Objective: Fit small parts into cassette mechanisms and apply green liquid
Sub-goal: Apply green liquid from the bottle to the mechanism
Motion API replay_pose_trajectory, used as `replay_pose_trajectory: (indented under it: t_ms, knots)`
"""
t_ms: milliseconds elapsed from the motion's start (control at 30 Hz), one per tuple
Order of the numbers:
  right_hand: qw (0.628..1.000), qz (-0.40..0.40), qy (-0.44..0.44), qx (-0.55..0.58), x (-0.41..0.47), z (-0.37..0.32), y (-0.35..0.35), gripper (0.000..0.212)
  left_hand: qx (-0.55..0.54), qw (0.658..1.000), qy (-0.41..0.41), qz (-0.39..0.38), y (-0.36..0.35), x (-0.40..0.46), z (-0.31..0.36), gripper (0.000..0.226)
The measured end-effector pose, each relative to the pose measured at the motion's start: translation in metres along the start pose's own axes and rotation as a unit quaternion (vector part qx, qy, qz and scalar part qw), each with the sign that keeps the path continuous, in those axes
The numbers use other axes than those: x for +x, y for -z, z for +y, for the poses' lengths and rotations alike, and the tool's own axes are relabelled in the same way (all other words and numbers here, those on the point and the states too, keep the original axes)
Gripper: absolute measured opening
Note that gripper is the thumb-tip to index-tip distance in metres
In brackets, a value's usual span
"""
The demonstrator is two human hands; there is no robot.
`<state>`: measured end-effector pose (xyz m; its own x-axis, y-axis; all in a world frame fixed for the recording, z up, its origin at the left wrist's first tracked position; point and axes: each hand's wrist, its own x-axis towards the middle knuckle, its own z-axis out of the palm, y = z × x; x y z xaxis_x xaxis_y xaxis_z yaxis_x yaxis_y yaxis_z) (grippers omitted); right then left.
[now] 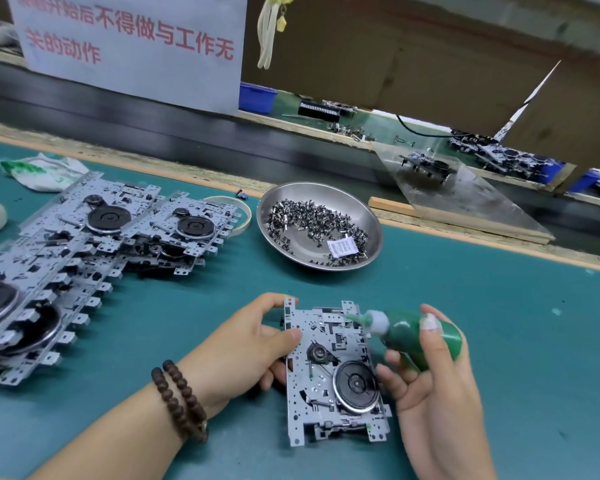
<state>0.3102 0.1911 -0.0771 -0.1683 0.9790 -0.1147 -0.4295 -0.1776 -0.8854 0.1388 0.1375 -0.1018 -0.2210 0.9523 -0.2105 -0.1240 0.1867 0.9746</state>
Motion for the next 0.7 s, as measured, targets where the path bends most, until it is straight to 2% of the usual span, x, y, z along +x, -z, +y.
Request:
replay_pose_trajectory:
  t_ms: [67, 267, 367, 433, 500, 567, 633, 700]
  knots:
    - [1.000, -0.003, -0.021, 0.021, 0.000, -0.002, -0.002, 0.031, -0.010, 1.000, -0.006, 0.000, 0.000, -0.001, 0.000, 0.026]
    - [0.992, 0.014, -0.095, 0.084, 0.006, -0.004, 0.001, 0.046, -0.041, 0.999, -0.021, 0.002, 0.001, -0.005, 0.002, 0.031]
    - [0.983, -0.037, -0.123, 0.132, 0.009, -0.008, 0.003, 0.042, -0.061, 0.998, -0.027, -0.006, 0.002, -0.006, 0.006, 0.031]
    - [0.980, -0.087, -0.110, 0.140, 0.011, -0.011, 0.008, 0.042, -0.068, 0.997, -0.030, 0.005, 0.003, -0.004, 0.009, 0.031]
    - [0.988, -0.118, -0.070, 0.074, 0.017, -0.010, 0.017, 0.028, -0.067, 0.997, -0.037, 0.026, 0.005, -0.001, 0.013, 0.030]
    - [0.988, -0.111, -0.018, -0.102, 0.021, -0.009, 0.021, 0.028, -0.059, 0.996, -0.049, 0.043, 0.007, 0.001, 0.017, 0.030]
    - [0.954, -0.089, 0.025, -0.286, 0.025, -0.005, 0.026, 0.036, -0.054, 0.995, -0.060, 0.056, 0.008, 0.002, 0.019, 0.030]
    - [0.911, -0.088, 0.047, -0.400, 0.025, -0.002, 0.026, 0.038, -0.052, 0.994, -0.068, 0.066, 0.007, 0.001, 0.021, 0.030]
